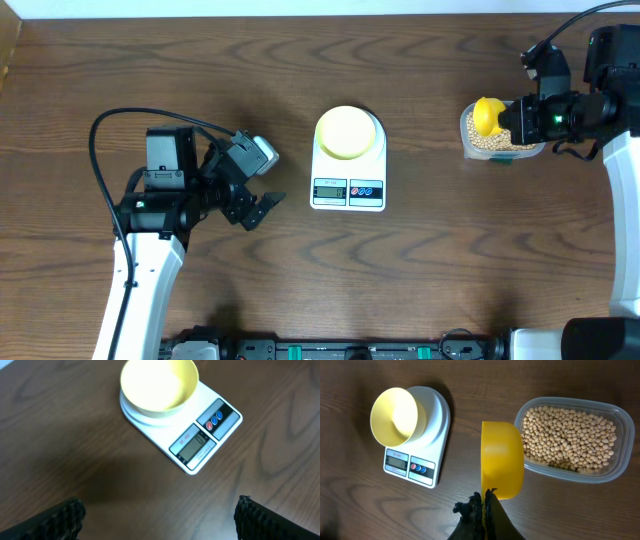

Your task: Scoop item into bowl and weigh 50g on scale

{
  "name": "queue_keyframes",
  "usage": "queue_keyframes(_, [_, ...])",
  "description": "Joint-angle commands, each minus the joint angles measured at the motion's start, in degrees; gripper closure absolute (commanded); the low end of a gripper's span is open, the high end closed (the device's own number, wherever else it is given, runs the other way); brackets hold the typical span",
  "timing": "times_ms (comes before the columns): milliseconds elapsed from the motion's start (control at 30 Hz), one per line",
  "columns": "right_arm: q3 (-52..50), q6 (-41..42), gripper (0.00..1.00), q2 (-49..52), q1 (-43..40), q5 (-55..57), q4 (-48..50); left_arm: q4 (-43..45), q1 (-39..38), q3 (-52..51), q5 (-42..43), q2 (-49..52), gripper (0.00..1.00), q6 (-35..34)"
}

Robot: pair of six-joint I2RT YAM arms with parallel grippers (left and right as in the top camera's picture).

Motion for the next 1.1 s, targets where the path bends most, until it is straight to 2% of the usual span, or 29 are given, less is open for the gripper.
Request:
queue_keyframes(0, [1.1, -0.4, 0.99, 0.2, 0.5, -0.6, 0.3, -0.7, -0.7, 1.0, 0.3, 0.5, 0.02, 2.1])
queue_keyframes(533, [1.1, -0.4, 0.99, 0.2, 0.5, 0.8, 0.1, 0.5, -2.0, 1.0, 0.4, 2.4, 0.03, 2.1])
queue_keyframes(733, [1.1, -0.4, 0.99, 0.2, 0.5, 0.8, 0.1, 3.5, -2.0, 1.0, 0.3, 2.4, 0.02, -2.7])
queue_keyframes(1067, [1.1, -0.4, 0.99, 0.2, 0.5, 0.8, -0.1, 3.0, -2.0, 1.0, 0.3, 2.4, 0.03, -2.7])
